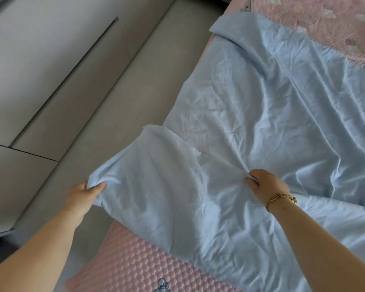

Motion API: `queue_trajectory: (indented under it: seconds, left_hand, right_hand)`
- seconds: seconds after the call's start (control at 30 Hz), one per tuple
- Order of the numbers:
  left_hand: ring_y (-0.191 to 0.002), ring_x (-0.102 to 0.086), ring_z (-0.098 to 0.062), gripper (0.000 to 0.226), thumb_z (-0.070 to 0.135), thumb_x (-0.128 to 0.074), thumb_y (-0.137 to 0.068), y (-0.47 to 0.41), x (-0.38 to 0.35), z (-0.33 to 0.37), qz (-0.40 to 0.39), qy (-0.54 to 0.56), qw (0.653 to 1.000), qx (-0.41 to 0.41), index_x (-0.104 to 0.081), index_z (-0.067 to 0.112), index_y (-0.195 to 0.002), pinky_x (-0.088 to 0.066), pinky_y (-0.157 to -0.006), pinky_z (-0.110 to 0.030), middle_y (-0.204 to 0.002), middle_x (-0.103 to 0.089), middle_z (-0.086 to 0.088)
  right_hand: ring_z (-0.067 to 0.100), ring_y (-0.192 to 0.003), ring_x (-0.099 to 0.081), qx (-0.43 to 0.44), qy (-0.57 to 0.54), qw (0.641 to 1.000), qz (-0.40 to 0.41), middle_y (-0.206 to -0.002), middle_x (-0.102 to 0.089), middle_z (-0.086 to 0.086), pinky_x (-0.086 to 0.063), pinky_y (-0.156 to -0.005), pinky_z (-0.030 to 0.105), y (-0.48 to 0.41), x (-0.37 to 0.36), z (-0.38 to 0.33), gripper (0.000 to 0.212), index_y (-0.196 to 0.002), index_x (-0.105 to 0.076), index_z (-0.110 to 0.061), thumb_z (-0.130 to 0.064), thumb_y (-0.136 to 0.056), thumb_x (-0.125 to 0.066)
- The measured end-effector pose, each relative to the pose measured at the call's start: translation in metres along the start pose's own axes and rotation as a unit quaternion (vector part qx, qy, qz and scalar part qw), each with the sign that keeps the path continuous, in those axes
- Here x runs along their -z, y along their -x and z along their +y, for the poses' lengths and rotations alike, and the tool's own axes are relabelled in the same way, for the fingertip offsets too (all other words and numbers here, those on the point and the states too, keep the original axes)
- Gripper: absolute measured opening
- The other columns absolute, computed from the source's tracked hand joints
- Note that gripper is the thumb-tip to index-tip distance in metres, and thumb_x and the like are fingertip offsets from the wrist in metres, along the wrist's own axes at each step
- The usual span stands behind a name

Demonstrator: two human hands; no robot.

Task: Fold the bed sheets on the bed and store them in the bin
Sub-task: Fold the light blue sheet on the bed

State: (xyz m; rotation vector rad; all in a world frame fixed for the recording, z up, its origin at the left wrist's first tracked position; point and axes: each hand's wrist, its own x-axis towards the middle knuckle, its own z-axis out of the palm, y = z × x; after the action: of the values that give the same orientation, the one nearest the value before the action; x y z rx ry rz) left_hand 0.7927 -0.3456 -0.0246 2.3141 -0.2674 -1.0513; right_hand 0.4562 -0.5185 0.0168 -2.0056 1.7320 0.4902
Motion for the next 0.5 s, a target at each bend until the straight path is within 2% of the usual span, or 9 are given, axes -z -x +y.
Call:
queue_trajectory:
  seconds: [0.07, 0.17, 0.23, 0.3, 0.33, 0.4, 0.5]
  left_hand:
    - [-0.060, -0.040, -0.022, 0.023, 0.014, -0.060, -0.088, -0.001, 0.005, 0.004, 0.014, 0.018, 1.000, 0.005, -0.052, 0.001, -0.071, -0.030, -0.052, -0.027, -0.071, -0.048, -0.012]
    - [-0.066, -0.042, -0.027, 0.019, 0.016, -0.058, -0.090, -0.004, 0.005, 0.010, 0.034, -0.033, 0.999, -0.015, -0.054, -0.001, -0.084, -0.027, -0.054, -0.032, -0.078, -0.049, -0.016]
    - [-0.088, -0.053, -0.037, 0.026, 0.018, -0.055, -0.092, -0.005, 0.000, 0.017, 0.048, -0.152, 0.987, -0.029, -0.057, -0.001, -0.109, -0.035, -0.067, -0.037, -0.099, -0.059, -0.023]
    - [-0.119, -0.046, -0.038, 0.049, 0.021, -0.052, -0.093, -0.004, -0.008, 0.025, 0.060, -0.293, 0.953, -0.042, -0.039, 0.008, -0.138, -0.029, -0.095, -0.041, -0.132, -0.050, -0.021]
    - [-0.129, -0.038, -0.036, 0.057, 0.022, -0.052, -0.092, -0.003, -0.015, 0.028, 0.070, -0.326, 0.940, -0.069, -0.030, 0.010, -0.143, -0.020, -0.105, -0.043, -0.142, -0.040, -0.017]
    - [-0.136, -0.028, -0.034, 0.060, 0.020, -0.052, -0.092, 0.002, -0.035, 0.035, 0.064, -0.339, 0.925, -0.157, -0.026, 0.010, -0.145, -0.011, -0.111, -0.044, -0.151, -0.027, -0.014]
    - [-0.131, -0.037, -0.037, 0.046, 0.012, -0.050, -0.093, 0.017, -0.080, 0.043, -0.022, -0.340, 0.886, -0.314, -0.041, 0.005, -0.137, -0.025, -0.109, -0.046, -0.147, -0.032, -0.018]
  right_hand:
    - [0.034, -0.112, -0.053, -0.028, -0.055, 0.996, 0.059, -0.120, -0.059, 0.014, -0.041, -0.086, 0.036, 0.002, 0.024, 0.013, 0.023, -0.105, -0.062, -0.011, -0.026, -0.094, -0.047]
    - [0.036, -0.115, -0.050, -0.072, -0.103, 0.979, 0.160, -0.125, -0.057, 0.017, -0.035, -0.093, 0.036, -0.001, 0.061, 0.031, 0.035, -0.120, -0.059, -0.009, -0.031, -0.094, -0.050]
    - [0.031, -0.120, -0.045, -0.067, -0.087, 0.979, 0.171, -0.128, -0.055, 0.012, -0.025, -0.096, 0.031, -0.014, 0.064, 0.039, 0.042, -0.126, -0.055, -0.013, -0.037, -0.092, -0.048]
    - [0.027, -0.131, -0.033, -0.053, -0.021, 0.989, 0.136, -0.142, -0.041, 0.008, -0.017, -0.103, 0.030, -0.022, 0.052, 0.042, 0.049, -0.138, -0.039, -0.017, -0.033, -0.093, -0.049]
    - [0.025, -0.135, -0.027, -0.049, -0.002, 0.991, 0.124, -0.147, -0.033, 0.006, -0.014, -0.105, 0.030, -0.024, 0.043, 0.046, 0.054, -0.142, -0.033, -0.018, -0.031, -0.093, -0.049]
    - [0.023, -0.139, -0.020, -0.066, -0.033, 0.989, 0.132, -0.152, -0.024, 0.004, -0.009, -0.109, 0.030, -0.018, 0.023, 0.051, 0.057, -0.144, -0.027, -0.017, -0.031, -0.093, -0.048]
    - [0.022, -0.140, -0.018, -0.109, -0.143, 0.969, 0.170, -0.152, -0.024, 0.004, -0.003, -0.113, 0.032, 0.006, -0.006, 0.067, 0.059, -0.143, -0.030, -0.016, -0.042, -0.092, -0.044]
